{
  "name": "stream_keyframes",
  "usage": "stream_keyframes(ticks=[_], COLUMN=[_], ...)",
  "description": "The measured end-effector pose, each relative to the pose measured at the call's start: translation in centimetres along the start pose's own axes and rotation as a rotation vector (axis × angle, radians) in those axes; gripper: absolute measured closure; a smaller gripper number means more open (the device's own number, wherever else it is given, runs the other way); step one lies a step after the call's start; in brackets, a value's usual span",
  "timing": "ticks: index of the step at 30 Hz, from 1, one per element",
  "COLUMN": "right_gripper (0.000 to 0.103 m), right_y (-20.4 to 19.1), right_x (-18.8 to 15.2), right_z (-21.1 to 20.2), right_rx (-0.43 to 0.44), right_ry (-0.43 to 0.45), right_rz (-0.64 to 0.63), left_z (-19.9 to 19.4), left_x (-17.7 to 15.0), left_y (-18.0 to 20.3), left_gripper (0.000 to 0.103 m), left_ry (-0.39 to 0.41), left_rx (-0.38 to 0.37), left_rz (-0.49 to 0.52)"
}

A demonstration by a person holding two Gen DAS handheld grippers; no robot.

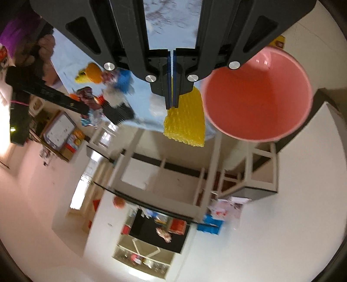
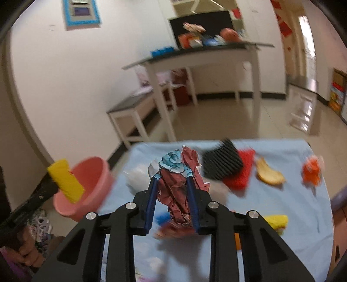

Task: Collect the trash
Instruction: 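Carry both items over the pink bucket and open both tools to drop them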

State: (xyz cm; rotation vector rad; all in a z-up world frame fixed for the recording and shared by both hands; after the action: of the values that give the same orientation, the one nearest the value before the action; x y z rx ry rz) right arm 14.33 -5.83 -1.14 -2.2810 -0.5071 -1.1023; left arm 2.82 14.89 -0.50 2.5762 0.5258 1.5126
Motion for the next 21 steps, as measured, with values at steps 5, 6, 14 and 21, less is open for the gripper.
stream_keyframes(ticks=[5,6,14,21], right_gripper=[0.076,0.076,0.076,0.070], right_y=[-6.1,-7.1,-15.8,-17.9], right_x=[1.2,1.3,-0.1,-2.1], right_z=[2.6,3.1,9.2,13.1], right_rx=[0.143,0.169,0.309,0.316], right_ry=[-0.028,-0.036,-0.133,-0.200], right_rz=[-0.047,-0.049,-0.097,-0.094], left_z=[-0.6,-0.6,-0.2,0.0], left_x=[1.0,1.1,-0.1,-1.3], left_y=[-3.4,-4.0,-9.2,-11.2], left_gripper=[0.102,0.102,0.102,0.102], left_ry=[0.026,0.027,-0.007,-0.023], left_rx=[0.079,0.092,0.192,0.226], left_rz=[-0.043,-0.051,-0.106,-0.126])
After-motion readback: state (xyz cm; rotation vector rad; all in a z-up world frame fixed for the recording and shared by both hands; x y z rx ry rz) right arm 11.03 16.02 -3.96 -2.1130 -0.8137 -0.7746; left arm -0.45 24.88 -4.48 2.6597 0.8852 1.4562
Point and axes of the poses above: each gripper's, at about its wrist camera, not at the fingertips, and z roughly the way its jaws point, y to its right, x to its top, the point moved 7 cm from there along z, roughly the way its jaws point, and after that the axes turned 3 degrees about x, right-handed, at the moved point
